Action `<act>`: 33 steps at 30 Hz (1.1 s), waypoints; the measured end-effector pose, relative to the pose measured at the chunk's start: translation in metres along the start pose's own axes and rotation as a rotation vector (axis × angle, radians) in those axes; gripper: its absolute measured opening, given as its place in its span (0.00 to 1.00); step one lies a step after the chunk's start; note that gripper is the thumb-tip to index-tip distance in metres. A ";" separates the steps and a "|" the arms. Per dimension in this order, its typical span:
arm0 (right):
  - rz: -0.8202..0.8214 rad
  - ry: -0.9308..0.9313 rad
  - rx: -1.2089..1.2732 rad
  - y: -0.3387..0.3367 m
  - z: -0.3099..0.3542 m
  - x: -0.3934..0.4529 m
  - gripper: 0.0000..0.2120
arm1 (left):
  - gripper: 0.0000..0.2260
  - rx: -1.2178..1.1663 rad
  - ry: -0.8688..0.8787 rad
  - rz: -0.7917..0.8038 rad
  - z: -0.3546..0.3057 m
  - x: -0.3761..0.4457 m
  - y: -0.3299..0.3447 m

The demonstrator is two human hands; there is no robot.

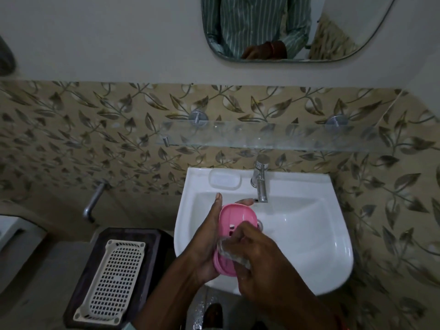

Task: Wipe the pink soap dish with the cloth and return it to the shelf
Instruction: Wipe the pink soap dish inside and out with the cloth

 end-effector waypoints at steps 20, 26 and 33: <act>0.024 -0.114 -0.341 -0.006 -0.023 0.006 0.26 | 0.31 0.139 0.020 -0.078 -0.001 0.001 0.001; -0.180 -0.049 -0.434 -0.006 -0.025 0.011 0.13 | 0.31 0.284 0.102 -0.156 -0.006 -0.001 0.005; -0.140 -0.078 -0.436 -0.008 -0.029 0.015 0.13 | 0.31 0.420 0.047 -0.152 -0.023 -0.005 0.009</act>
Point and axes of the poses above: each hand's wrist, its own x-axis towards the middle knuckle, its own y-axis out of the palm, z = x × y, the point moved 1 cm from there along x, towards the middle knuckle, and after that the axes turned 15 degrees about -x, right-handed, at the moved point
